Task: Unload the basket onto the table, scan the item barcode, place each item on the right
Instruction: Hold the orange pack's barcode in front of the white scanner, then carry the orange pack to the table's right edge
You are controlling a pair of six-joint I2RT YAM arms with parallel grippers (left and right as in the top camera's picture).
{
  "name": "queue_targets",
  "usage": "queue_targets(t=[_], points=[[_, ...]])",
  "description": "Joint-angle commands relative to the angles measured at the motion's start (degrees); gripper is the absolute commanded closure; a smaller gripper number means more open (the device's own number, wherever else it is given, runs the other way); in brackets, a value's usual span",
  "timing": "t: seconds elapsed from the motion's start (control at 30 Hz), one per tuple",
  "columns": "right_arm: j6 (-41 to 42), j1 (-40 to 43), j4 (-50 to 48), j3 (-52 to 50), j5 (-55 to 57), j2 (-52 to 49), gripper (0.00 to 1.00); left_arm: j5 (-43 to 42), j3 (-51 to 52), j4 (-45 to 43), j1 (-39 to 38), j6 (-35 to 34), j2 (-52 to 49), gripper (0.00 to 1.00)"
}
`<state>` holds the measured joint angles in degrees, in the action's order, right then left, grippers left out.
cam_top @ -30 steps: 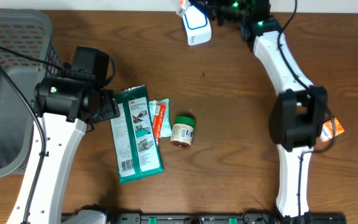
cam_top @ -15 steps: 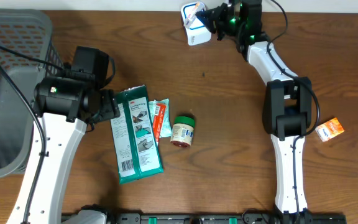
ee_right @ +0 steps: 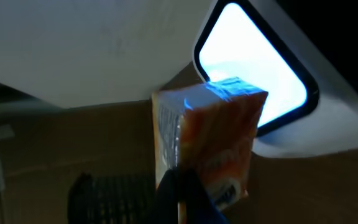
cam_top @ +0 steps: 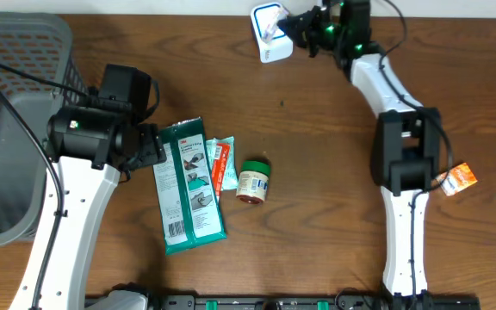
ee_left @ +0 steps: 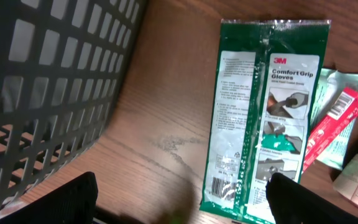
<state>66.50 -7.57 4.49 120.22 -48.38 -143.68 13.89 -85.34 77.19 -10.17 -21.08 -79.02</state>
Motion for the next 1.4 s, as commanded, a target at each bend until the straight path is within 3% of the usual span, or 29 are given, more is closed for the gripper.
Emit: queue_targets(t=[0.0, 0.13, 0.27, 0.5, 0.67, 0.83, 0.87, 0.93, 1.0, 1.07, 1.23, 1.37], points=[[-12.8, 0.8, 10.1, 1.4, 1.0, 13.8, 0.99, 0.7, -0.2, 0.1, 0.1, 0.3, 0.0, 0.12], [-28.9, 0.9, 30.2, 1.4, 7.8, 24.2, 0.99, 0.8, -0.2, 0.1, 0.1, 0.3, 0.0, 0.12], [-39.7, 2.0, 49.3, 1.4, 18.4, 32.1, 0.99, 0.8, -0.2, 0.1, 0.1, 0.3, 0.0, 0.12], [-50.8, 3.5, 76.2, 1.2, 40.2, 35.7, 0.99, 0.7, -0.2, 0.1, 0.1, 0.3, 0.0, 0.12], [-50.9, 3.5, 84.6, -5.1, 51.9, 35.3, 0.99, 0.8, -0.2, 0.1, 0.1, 0.3, 0.0, 0.12], [-50.7, 3.1, 78.3, -17.0, 46.3, 35.3, 0.95, 0.8, -0.2, 0.1, 0.1, 0.3, 0.0, 0.12], [-50.7, 2.8, 75.2, -20.0, 42.9, 35.2, 0.89, 0.8, -0.2, 0.1, 0.1, 0.3, 0.0, 0.12], [-50.7, 1.9, 67.9, -26.3, 35.5, 35.2, 0.62, 0.8, -0.2, 0.1, 0.1, 0.3, 0.0, 0.12], [-50.7, 0.5, 59.6, -32.3, 27.6, 35.2, 0.55, 0.7, -0.2, 0.1, 0.1, 0.3, 0.0, 0.12], [-49.3, -1.6, 50.5, -38.1, 22.7, 35.2, 0.36, 0.7, -0.2, 0.1, 0.1, 0.3, 0.0, 0.12], [-40.5, -8.6, 33.6, -46.8, 33.4, 35.2, 0.29, 0.8, -0.2, 0.1, 0.1, 0.3, 0.0, 0.13], [-40.2, -14.7, 26.4, -48.4, 42.9, 35.2, 0.22, 0.8, -0.2, 0.1, 0.1, 0.3, 0.0, 0.12]])
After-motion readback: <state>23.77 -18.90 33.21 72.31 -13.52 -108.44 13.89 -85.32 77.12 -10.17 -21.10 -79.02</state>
